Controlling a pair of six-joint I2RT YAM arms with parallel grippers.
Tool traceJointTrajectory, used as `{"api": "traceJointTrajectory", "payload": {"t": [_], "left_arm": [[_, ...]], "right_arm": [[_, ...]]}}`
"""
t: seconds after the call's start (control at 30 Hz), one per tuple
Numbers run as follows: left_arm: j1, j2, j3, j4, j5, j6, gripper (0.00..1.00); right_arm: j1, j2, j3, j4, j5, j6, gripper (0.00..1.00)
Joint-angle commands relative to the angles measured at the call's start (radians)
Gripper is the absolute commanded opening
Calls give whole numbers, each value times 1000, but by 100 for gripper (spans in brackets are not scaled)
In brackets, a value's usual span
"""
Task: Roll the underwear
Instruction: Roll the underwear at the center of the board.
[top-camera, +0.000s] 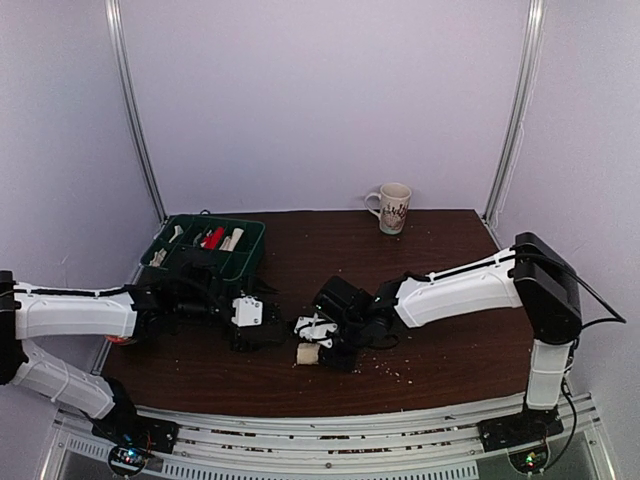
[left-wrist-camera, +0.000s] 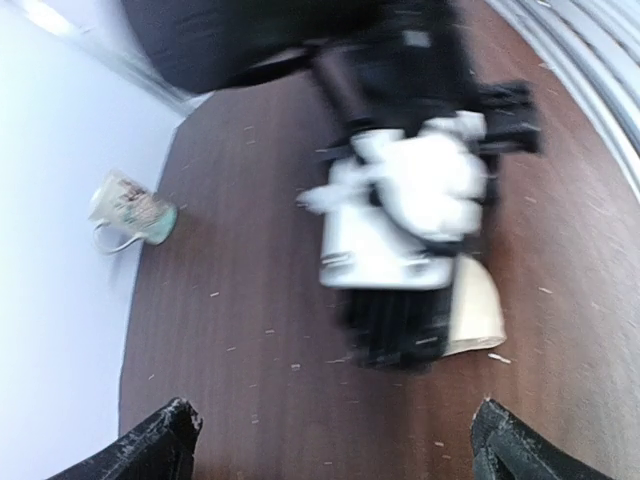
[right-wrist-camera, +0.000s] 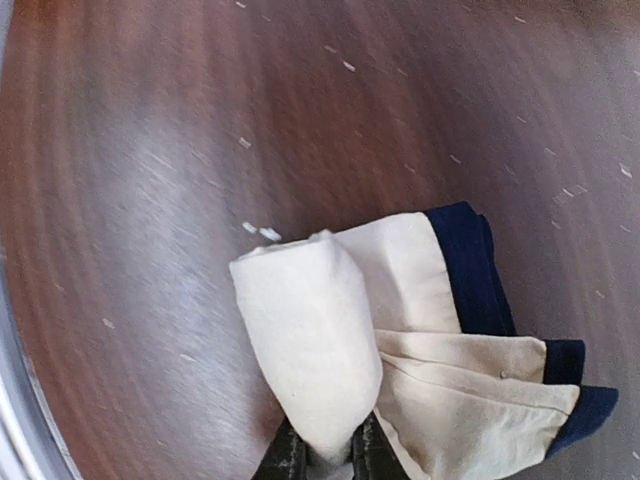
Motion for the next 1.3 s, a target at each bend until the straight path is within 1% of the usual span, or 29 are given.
{"api": "traceJointTrajectory", "payload": {"t": [0.0, 0.13, 0.23, 0.4, 0.47, 0.53, 0.67, 0.73, 0.77, 0.87, 0.93, 1.03, 1.1, 1.2, 1.27], "left_arm": [[-4, 25, -70, 92, 95, 160, 98], [-28, 112, -84, 118, 36, 229, 98], [-73, 163, -95, 148, -28, 255, 98], [-157, 171, -156, 259, -82, 275, 98], [-182, 175, -164, 274, -100, 272, 97], [-210, 184, -161, 265, -119, 271, 92], [-269, 212, -166, 289, -177, 268, 85], [-291, 246, -155, 325, -240, 248, 79], [-297, 267, -143, 327, -263, 243, 74], [-298, 323, -131, 375, -334, 230, 68], [-298, 353, -136, 430, -377, 225, 62], [-298, 385, -145, 502, -419, 215, 58], [-298, 399, -142, 512, -440, 218, 56], [-298, 417, -140, 518, -468, 226, 49], [-296, 422, -146, 532, -492, 223, 48]], "right_arm": [[-10, 112, 70, -199, -243, 43, 3], [-43, 159, 102, -196, -293, 60, 2], [-79, 195, 117, -190, -326, 70, 2], [-112, 259, 162, -208, -351, 59, 2], [-118, 277, 178, -210, -350, 60, 1], [-126, 288, 188, -204, -340, 67, 1], [-149, 302, 200, -192, -340, 78, 1], [-154, 302, 198, -188, -340, 78, 1], [-155, 304, 197, -188, -340, 78, 1], [-155, 299, 190, -184, -334, 79, 1], [-157, 293, 181, -184, -331, 78, 1], [-157, 284, 170, -181, -326, 77, 1], [-158, 278, 166, -177, -323, 78, 1], [-159, 270, 159, -176, -314, 79, 1], [-160, 263, 147, -170, -311, 79, 1]]}}
